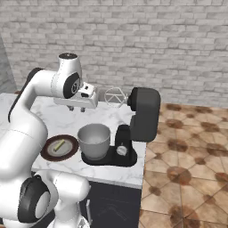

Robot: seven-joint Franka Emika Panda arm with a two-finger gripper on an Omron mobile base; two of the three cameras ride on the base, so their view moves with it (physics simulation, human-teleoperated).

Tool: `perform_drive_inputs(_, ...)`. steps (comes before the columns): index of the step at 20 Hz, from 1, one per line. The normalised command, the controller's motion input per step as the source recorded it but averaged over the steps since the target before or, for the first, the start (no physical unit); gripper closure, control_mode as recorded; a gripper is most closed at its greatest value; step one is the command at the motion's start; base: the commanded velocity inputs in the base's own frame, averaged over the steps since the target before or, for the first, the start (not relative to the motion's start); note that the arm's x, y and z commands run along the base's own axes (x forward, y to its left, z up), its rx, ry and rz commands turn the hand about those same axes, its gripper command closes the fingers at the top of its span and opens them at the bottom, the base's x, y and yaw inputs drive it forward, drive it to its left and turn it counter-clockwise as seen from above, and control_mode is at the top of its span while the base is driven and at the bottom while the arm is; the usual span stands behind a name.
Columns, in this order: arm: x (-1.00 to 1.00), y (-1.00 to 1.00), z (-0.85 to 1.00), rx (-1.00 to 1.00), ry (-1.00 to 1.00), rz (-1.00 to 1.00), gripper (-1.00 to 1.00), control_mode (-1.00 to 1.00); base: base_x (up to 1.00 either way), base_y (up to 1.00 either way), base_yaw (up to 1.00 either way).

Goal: Add butter and sugar cubes to the stand mixer bowl and then turn on the stand mixer to begin making frosting.

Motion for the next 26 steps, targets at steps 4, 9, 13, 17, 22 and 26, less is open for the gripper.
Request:
perform_drive_inputs(4,-0.01,0.0,0.0,0.0,-0.01,0.0,-1.0,-1.0,0.0,0.0,0.0)
perform_drive_inputs(9,0.0,0.0,0.0,0.0,0.0,0.0,-1.0,1.0,0.0,0.0,0.0)
perform_drive_inputs(13,0.0,0.0,0.0,0.0,0.0,0.0,-1.0,1.0,-0.33,-0.13,0.0)
perform_drive_inputs(17,0.0,0.0,0.0,0.0,0.0,0.0,-1.0,1.0,-0.48,-0.36,-0.04)
perform_drive_inputs(22,0.0,0.0,0.0,0.0,0.0,0.0,-1.0,1.0,-0.46,-0.4,-0.03)
perform_drive_inputs(26,0.0,0.0,0.0,0.0,0.0,0.0,-1.0,1.0,-0.12,-0.38,0.0)
